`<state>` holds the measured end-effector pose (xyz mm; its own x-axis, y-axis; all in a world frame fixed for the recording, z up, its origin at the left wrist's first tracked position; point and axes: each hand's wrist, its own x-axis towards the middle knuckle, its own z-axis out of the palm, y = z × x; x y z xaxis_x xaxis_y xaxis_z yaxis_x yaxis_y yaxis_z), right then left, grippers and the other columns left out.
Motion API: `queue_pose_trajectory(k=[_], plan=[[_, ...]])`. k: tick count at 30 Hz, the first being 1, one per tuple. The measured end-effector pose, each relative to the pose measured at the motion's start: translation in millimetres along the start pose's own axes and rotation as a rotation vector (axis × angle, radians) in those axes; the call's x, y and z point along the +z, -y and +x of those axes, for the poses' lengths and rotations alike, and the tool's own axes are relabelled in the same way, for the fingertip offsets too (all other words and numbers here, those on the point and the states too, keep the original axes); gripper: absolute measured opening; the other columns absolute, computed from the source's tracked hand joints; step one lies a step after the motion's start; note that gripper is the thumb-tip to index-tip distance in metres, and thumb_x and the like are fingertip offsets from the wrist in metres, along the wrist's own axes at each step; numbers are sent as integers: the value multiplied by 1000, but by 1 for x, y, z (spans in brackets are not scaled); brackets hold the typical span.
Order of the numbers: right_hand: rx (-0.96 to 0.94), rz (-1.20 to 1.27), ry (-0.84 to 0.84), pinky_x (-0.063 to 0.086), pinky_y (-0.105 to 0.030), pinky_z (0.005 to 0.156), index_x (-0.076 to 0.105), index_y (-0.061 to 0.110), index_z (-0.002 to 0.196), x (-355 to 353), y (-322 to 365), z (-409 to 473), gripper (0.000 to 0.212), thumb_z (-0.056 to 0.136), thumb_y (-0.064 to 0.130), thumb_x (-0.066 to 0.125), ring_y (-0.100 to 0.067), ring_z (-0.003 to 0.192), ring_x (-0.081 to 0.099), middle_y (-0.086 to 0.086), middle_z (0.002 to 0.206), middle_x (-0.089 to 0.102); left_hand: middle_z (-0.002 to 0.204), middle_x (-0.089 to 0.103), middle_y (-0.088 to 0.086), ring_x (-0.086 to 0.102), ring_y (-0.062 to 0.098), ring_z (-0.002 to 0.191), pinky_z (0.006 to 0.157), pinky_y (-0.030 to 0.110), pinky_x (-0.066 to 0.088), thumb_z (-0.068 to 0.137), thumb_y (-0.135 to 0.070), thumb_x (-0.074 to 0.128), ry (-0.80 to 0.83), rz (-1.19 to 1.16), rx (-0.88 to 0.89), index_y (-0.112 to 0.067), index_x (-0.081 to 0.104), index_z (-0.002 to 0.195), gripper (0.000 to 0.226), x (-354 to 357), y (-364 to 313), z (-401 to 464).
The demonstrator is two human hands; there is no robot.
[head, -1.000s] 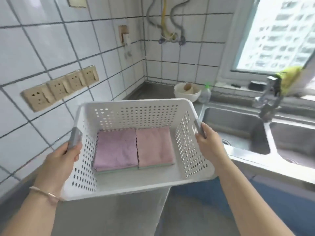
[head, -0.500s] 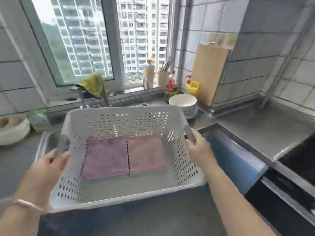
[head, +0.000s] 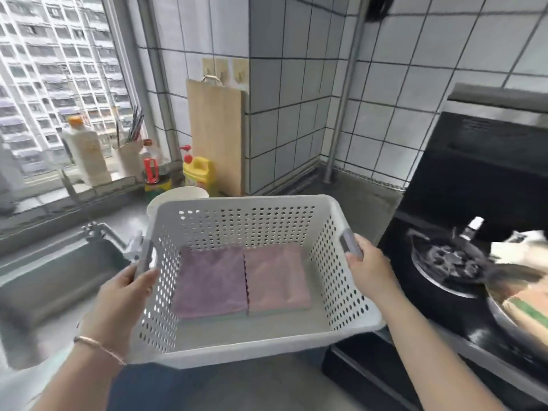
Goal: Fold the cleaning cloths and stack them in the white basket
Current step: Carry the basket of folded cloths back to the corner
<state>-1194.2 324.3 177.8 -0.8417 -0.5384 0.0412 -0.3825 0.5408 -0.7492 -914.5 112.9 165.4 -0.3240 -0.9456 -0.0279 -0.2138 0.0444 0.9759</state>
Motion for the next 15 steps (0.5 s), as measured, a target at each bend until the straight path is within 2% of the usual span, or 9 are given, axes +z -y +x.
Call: queue_pose_trajectory(k=[2, 4, 7, 10, 13, 15], plan=[[40, -17, -32, 38, -28, 64, 40, 26, 139, -6, -12, 32, 43, 96, 19, 42, -15, 80, 53, 0, 106, 59, 75, 52, 2, 46, 21, 74, 67, 30, 34, 92, -18, 54, 50, -4, -5, -18, 62, 83, 12, 33, -5, 30], [81, -33, -75, 37, -26, 64, 37, 27, 141, -8, -25, 68, 45, 97, 21, 41, -15, 83, 53, -2, 115, 58, 74, 51, -5, 47, 20, 73, 69, 30, 36, 93, -25, 53, 70, -18, 8, -20, 60, 76, 19, 68, -11, 63], [139, -79, -116, 33, -22, 50, 37, 28, 140, -10, -42, 115, 44, 97, 22, 41, -7, 69, 50, -1, 105, 56, 68, 53, 2, 43, 19, 65, 64, 31, 34, 93, -39, 48, 103, -34, -10, -21, 57, 66, 34, 114, -12, 114], [206, -94, -142, 38, -24, 52, 37, 27, 140, -11, -58, 166, 44, 97, 22, 42, -10, 67, 49, -4, 106, 57, 61, 52, 3, 44, 20, 69, 70, 34, 32, 89, -43, 52, 183, -24, -9, -23, 58, 60, 36, 162, -19, 167], [240, -107, -160, 41, -28, 59, 38, 27, 138, -15, -70, 215, 42, 97, 21, 41, -16, 72, 51, -2, 99, 54, 62, 52, 1, 45, 21, 71, 64, 34, 34, 89, -37, 50, 225, 3, -9, -21, 57, 64, 31, 207, -29, 209], [261, -114, -162, 42, -28, 56, 36, 26, 141, -19, -81, 243, 45, 96, 22, 41, -19, 72, 54, -3, 101, 55, 62, 50, 1, 41, 20, 68, 64, 33, 30, 93, -30, 48, 229, 7, -8, -20, 55, 62, 33, 235, -28, 230]])
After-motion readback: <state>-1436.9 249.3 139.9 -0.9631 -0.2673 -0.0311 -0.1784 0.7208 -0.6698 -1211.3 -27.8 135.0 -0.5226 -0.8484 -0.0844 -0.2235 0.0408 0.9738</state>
